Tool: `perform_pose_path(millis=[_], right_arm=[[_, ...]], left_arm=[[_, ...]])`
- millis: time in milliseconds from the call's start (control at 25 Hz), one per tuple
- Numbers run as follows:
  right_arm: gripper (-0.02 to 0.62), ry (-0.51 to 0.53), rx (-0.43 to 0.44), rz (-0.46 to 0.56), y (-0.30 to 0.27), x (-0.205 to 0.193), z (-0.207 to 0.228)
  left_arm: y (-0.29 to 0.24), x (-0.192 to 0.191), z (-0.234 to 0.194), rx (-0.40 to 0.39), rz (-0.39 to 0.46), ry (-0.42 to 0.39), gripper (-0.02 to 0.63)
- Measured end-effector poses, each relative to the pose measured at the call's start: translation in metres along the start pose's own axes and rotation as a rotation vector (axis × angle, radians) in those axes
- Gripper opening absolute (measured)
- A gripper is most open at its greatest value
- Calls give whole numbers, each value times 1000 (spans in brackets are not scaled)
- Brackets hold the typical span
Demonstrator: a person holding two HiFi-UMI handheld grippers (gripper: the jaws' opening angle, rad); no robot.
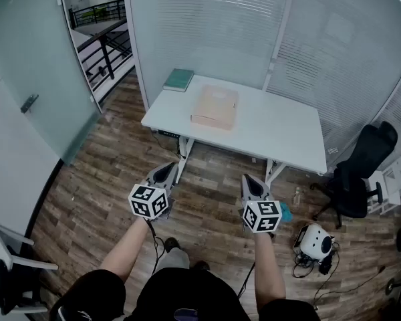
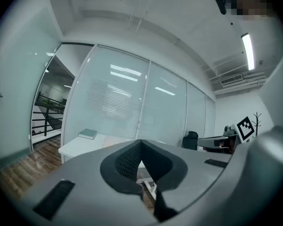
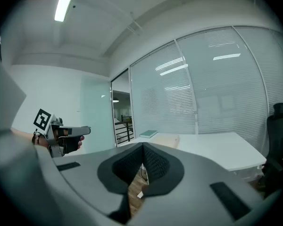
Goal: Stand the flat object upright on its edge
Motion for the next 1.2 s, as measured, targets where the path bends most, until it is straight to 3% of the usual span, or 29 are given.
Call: perform_pose_path(millis=[800, 1200], right_arm=[[21, 10, 21, -5, -20, 11, 27], [21, 13, 11, -18, -56, 15, 37]], left_arm=[[-27, 3, 2, 39, 13, 3, 20], [-57, 1, -29, 64, 20, 9, 20]])
Point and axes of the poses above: the fingertips, and each gripper's own axes: y backward along the fingers, z to its right, x out of its top, the point moved 6 cm from there along y, backward along the fingers, and after that the axes turned 8 degrees about -y, right-handed, at the moved point
